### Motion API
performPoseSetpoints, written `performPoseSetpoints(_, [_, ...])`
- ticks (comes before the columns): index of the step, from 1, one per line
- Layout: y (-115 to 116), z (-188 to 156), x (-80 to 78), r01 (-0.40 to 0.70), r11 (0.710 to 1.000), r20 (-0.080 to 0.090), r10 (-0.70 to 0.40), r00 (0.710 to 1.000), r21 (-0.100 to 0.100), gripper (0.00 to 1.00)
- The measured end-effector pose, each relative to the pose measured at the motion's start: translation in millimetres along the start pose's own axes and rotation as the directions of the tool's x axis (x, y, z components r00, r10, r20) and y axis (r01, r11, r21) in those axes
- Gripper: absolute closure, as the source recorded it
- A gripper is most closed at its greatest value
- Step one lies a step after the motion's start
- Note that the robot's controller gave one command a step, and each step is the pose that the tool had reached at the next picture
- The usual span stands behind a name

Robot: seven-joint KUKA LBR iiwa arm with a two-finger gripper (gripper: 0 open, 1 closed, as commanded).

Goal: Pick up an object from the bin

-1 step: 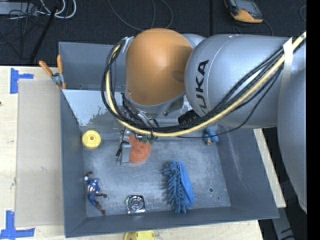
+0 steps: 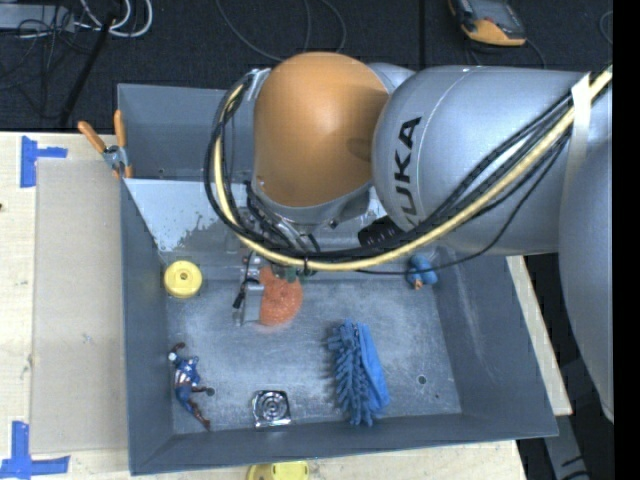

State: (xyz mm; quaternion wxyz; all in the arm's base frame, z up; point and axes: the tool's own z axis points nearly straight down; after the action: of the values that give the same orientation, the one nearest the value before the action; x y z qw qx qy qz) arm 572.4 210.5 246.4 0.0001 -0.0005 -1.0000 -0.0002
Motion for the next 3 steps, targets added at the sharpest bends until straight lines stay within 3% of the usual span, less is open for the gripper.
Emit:
performPoseSetpoints(2, [-20, 101, -18.7, -0.124, 0.992, 0.002, 0.124, 0.992, -0.001, 0.00])
performPoseSetpoints(3, [-73, 114, 2.1, -0.039, 0.999, -0.002, 0.039, 0.999, 0.000, 0.00])
